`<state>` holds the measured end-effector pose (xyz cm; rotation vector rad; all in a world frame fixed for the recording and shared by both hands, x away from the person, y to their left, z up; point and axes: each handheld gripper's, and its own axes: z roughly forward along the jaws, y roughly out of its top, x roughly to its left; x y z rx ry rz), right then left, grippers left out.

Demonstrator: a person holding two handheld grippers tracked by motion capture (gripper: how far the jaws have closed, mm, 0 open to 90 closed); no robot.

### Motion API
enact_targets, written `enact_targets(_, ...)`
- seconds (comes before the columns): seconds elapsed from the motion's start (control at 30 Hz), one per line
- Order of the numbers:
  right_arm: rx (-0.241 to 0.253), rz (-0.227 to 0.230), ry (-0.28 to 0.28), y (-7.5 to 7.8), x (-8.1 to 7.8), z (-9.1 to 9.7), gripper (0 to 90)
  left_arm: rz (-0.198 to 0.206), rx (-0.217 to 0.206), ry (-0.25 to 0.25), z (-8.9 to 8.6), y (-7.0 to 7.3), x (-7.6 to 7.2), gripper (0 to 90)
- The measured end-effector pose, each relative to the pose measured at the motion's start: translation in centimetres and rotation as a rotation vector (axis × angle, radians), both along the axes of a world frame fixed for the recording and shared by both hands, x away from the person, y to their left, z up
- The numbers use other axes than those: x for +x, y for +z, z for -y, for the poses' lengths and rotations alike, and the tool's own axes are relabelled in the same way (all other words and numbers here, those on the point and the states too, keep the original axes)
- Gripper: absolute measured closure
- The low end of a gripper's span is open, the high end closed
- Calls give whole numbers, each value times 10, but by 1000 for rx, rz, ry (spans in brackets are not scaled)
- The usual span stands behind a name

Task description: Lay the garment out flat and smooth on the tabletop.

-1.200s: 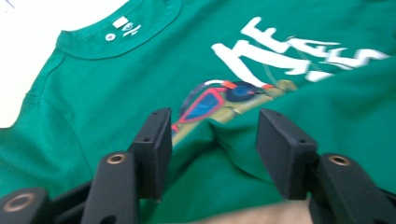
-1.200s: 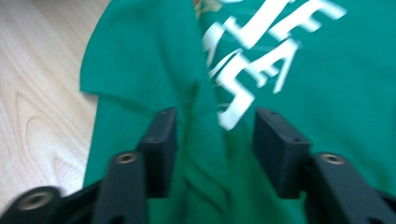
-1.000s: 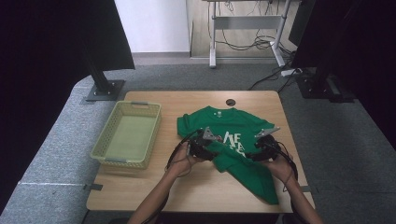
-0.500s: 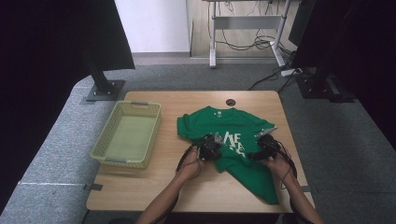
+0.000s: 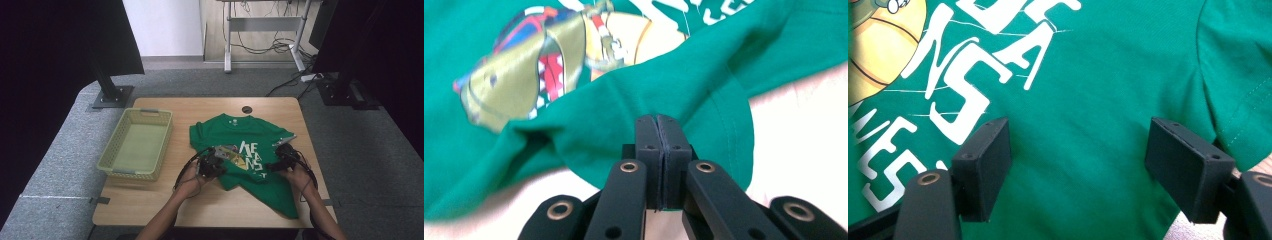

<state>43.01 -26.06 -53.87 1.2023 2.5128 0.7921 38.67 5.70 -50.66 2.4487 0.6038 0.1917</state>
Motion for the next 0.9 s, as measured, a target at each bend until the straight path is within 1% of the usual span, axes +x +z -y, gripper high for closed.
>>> enact_targets(0.03, 0, 0, 0, 0, 0, 0, 256, 0, 0, 0, 0, 0, 0, 886)
enact_targets(0.07, -2, -1, 0, 0, 1, 0, 256, -8, 1, 4, -9, 0, -5, 886)
enact_targets(0.1, -2, -1, 0, 0, 1, 0, 256, -8, 1, 4, -9, 0, -5, 886)
enact_targets(0.13, -4, -3, -2, 0, 1, 0, 256, -19, 4, 9, -18, -1, -10, 886)
enact_targets(0.17, -4, -3, -2, 0, 1, 0, 256, -19, 4, 9, -18, -1, -10, 885)
enact_targets(0.2, -6, -4, -6, 0, 3, 0, 256, -31, 9, 13, -27, -2, -15, 885)
enact_targets(0.23, -5, -3, -12, 0, 4, -1, 256, -37, 13, 17, -32, -3, -18, 885)
enact_targets(0.3, -4, -2, -14, 0, 5, 0, 256, -37, 13, 17, -32, -3, -18, 885)
enact_targets(0.33, -4, -2, -14, 0, 5, 0, 256, -53, 36, 22, -45, -8, -29, 885)
enact_targets(0.4, -1, 0, -29, 0, 10, 0, 256, -67, 42, 27, -53, -11, -35, 883)
enact_targets(0.47, -3, 0, -30, 0, 11, 0, 256, -67, 42, 27, -53, -11, -35, 882)
enact_targets(0.5, -3, 0, -30, 0, 11, 0, 256, -82, 35, 40, -66, -14, -43, 882)
enact_targets(0.53, -3, 0, -30, 0, 11, 0, 256, -82, 35, 40, -66, -14, -43, 881)
enact_targets(0.57, -4, -1, -37, 0, 16, -1, 256, -91, 23, 47, -71, -15, -46, 880)
enact_targets(0.67, -4, -1, -37, 0, 17, -1, 256, -91, 23, 47, -71, -15, -46, 879)
enact_targets(0.7, -3, 1, -37, 0, 18, -1, 254, -103, 6, 56, -79, -19, -47, 840)
enact_targets(0.73, -3, 1, -37, 0, 18, -1, 254, -103, 6, 56, -79, -19, -47, 776)
enact_targets(0.77, -2, 2, -35, 0, 18, -1, 253, -98, -2, 65, -80, -20, -47, 776)
enact_targets(0.8, -2, 2, -35, 0, 18, -1, 253, -98, -2, 65, -80, -20, -47, 707)
enact_targets(0.83, -1, 2, -32, 0, 18, -1, 251, -101, -28, 86, -82, -19, -45, 707)
enact_targets(0.87, -6, -5, -23, 0, 19, -1, 224, -99, -47, 105, -84, -18, -45, 589)
enact_targets(0.9, -6, -5, -23, 0, 19, -1, 224, -99, -47, 105, -84, -18, -45, 532)
